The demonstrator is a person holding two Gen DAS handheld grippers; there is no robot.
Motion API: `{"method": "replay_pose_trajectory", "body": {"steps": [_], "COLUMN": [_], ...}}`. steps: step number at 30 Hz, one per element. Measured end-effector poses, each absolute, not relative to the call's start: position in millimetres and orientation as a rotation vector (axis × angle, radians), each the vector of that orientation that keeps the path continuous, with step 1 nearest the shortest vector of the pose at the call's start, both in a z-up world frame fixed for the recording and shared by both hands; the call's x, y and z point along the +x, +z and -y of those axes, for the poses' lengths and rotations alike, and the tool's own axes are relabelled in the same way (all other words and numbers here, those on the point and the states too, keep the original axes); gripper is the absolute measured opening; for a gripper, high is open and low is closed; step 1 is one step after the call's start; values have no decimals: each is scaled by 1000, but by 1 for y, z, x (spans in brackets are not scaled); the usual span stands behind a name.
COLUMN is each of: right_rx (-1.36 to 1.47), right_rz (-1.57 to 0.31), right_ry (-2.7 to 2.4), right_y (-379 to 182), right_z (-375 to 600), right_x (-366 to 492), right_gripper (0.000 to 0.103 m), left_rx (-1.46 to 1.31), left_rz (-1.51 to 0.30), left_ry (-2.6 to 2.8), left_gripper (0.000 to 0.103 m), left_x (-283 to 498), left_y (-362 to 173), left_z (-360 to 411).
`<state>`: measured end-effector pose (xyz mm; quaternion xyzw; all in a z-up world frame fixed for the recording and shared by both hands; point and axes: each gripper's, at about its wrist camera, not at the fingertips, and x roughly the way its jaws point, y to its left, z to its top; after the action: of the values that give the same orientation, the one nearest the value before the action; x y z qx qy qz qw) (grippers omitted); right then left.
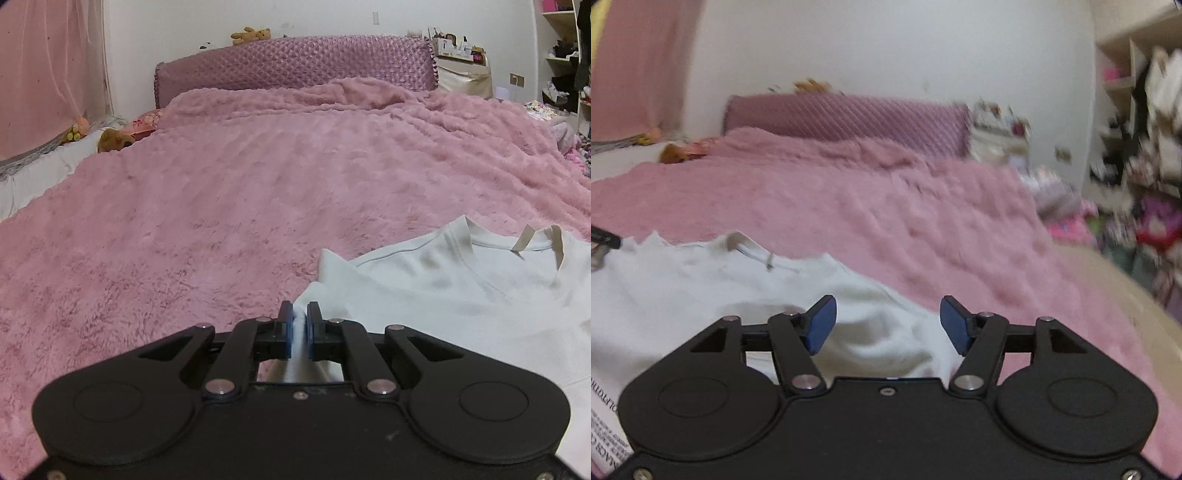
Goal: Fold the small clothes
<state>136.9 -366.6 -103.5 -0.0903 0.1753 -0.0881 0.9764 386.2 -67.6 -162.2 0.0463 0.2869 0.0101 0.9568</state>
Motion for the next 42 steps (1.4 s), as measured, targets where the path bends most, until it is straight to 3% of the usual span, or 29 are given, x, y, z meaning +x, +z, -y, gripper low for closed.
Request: {"method": "replay_pose_trajectory", "body": {"steps": [3, 11, 12, 16, 20, 32, 36, 42], "right_rx": [-180, -142, -150, -215, -207, -143, -121, -110], "right_rz": [-434, -530, -526, -589, -607, -335, -376, -512], "right_ry": [-157, -129, -126, -154, -188, -323, -388, -417], "right_y": [-106, -128, -129, -136, -134, -96, -100, -137], "right_z": [375, 395, 394, 387, 385, 379, 388, 401], "right_x": [142, 181, 184, 196, 197, 168, 184, 210], "right_gripper": [68, 67, 62, 24, 6, 3, 4, 5], "left_rx": [98, 94, 97, 105, 118, 102, 121, 161], "left_rz": [-583, -595, -595, -594, -601, -449, -389, -510], "left_ry": [20, 17, 16, 17, 19, 33, 28, 46], "left_gripper": [8, 8, 8, 8, 8, 8, 8, 12], "left_x": [386, 389, 389, 389, 389, 380, 393, 427], "left_y": [-162, -162, -163, -164, -165, -141, -136, -171], "left_z": [68, 67, 67, 68, 70, 73, 86, 97]}}
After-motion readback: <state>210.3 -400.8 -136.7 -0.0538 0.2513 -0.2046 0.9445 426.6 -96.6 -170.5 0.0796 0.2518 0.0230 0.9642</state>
